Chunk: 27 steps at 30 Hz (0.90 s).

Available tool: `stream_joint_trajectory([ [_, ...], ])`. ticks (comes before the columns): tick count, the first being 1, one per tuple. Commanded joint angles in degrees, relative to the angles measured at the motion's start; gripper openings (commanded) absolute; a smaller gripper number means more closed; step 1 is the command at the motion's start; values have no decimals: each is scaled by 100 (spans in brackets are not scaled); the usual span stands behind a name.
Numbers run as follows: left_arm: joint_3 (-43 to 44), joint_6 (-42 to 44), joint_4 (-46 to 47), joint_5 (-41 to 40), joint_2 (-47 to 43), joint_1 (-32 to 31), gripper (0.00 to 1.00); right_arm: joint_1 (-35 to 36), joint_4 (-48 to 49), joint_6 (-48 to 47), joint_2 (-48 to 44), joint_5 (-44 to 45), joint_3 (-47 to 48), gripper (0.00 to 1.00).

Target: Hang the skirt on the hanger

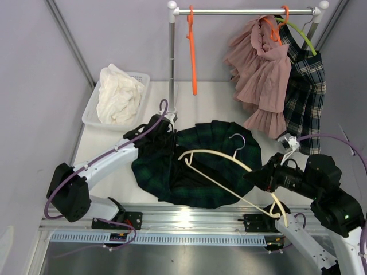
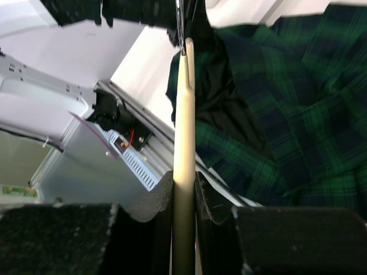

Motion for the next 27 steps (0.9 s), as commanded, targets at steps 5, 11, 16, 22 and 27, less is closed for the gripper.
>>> stream_joint_trajectory([
  [5, 341, 127, -71, -46, 3, 50, 29, -67, 192, 49, -224, -366, -303, 0],
  [11, 376, 127, -141, -38, -172, 50, 28, -76, 526, 119, -197, -190, -637, 0],
  [16, 456, 127, -282, 6, -374, 50, 22, -76, 991, 181, -180, -23, -944, 0],
  [22, 578, 110, -475, -2, -594, -90, 16, -58, 1764, 383, -215, 162, -1313, 0],
  [27, 816, 127, -686, -90, -674, -284, 13, 82, 2100, 445, -66, 310, -1472, 0],
])
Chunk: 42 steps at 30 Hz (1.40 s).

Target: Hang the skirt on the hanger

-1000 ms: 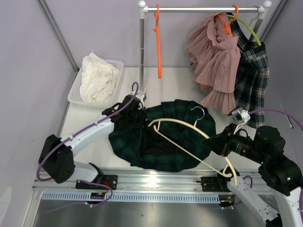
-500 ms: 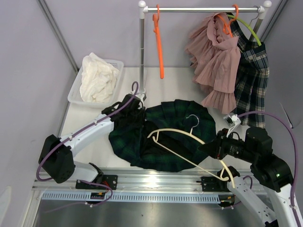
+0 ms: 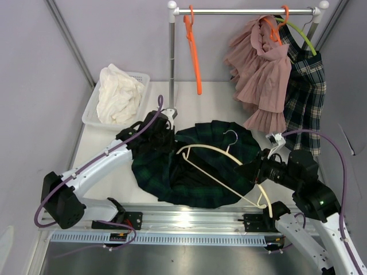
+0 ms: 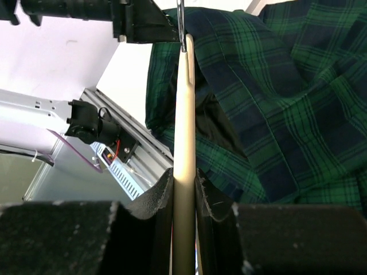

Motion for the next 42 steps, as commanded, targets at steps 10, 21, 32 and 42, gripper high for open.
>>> stream_joint_trajectory([
  [10, 632, 66, -300, -332, -228, -353, 13, 978, 1045, 119, 123, 1447, -121, 0],
  [21, 790, 110, -459, -394, -263, -371, 13, 3596, 1450, 119, 799, 4328, -87, 0],
  [32, 605, 189, -494, -516, -236, -432, 17, 5488, 1151, 277, 1634, 6677, 274, 0],
  [42, -54, 496, -284, -781, -764, -573, 55, 5488, 1081, 277, 1643, 6669, 274, 0],
])
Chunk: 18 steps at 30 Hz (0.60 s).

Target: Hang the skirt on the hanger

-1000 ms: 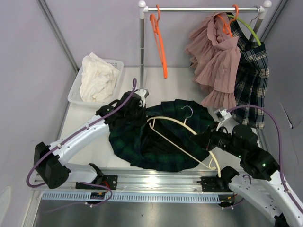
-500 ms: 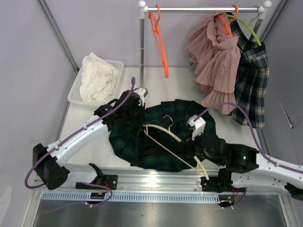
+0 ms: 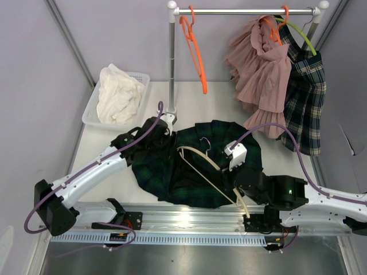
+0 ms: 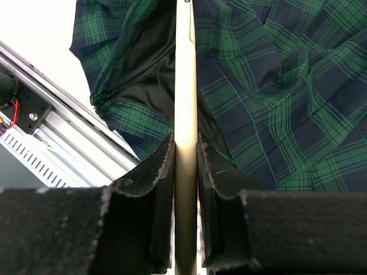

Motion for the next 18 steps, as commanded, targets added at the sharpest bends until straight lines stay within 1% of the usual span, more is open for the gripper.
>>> stream_joint_trajectory([
  [1, -224, 247, 274, 11, -296, -68, 55, 28, 222, 96, -61, 407, 333, 0],
  [5, -348, 318, 371, 90, -60, -94, 54, 28, 231, 105, -26, 372, 350, 0],
  [10, -480, 274, 748, 161, 143, -165, 54, 28, 222, 131, -9, 336, 359, 0],
  [15, -471, 265, 942, -111, 406, -182, 54, 28, 231, 122, 0, 301, 368, 0],
  [17, -471, 274, 1004, -234, 503, -182, 52, 28, 239, 122, 9, 293, 368, 0],
  [18, -445, 274, 1013, -348, 591, -191, 45, 28, 248, 114, 17, 284, 376, 0],
])
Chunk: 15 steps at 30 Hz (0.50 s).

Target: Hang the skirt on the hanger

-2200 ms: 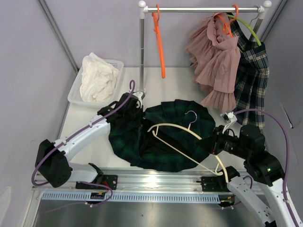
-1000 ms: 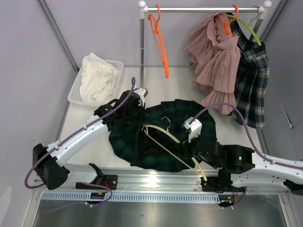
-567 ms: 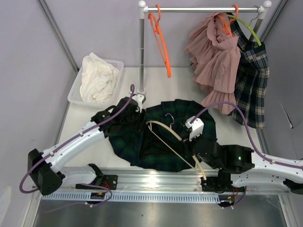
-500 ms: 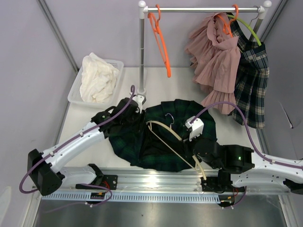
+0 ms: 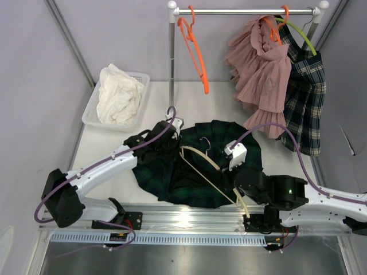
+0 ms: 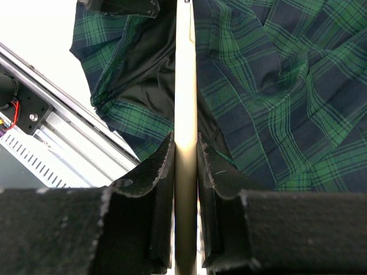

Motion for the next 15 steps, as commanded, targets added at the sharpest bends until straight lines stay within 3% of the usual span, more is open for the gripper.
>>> stream_joint_trajectory([
  [1, 43, 136, 320, -362, 187, -53, 38, 28, 264, 111, 11, 260, 352, 0],
  [2, 69, 136, 276, -397, 214, -71, 28, 28, 264, 103, 20, 225, 361, 0],
  [3, 156, 145, 232, -424, 231, -80, 8, 28, 255, 103, 20, 207, 361, 0],
  [4, 192, 136, 188, -511, 214, -115, 0, 28, 255, 94, 37, 189, 379, 0],
  [15, 1044, -75, -813, -1048, -252, -282, 0, 46, 308, 32, 143, 84, 353, 0],
])
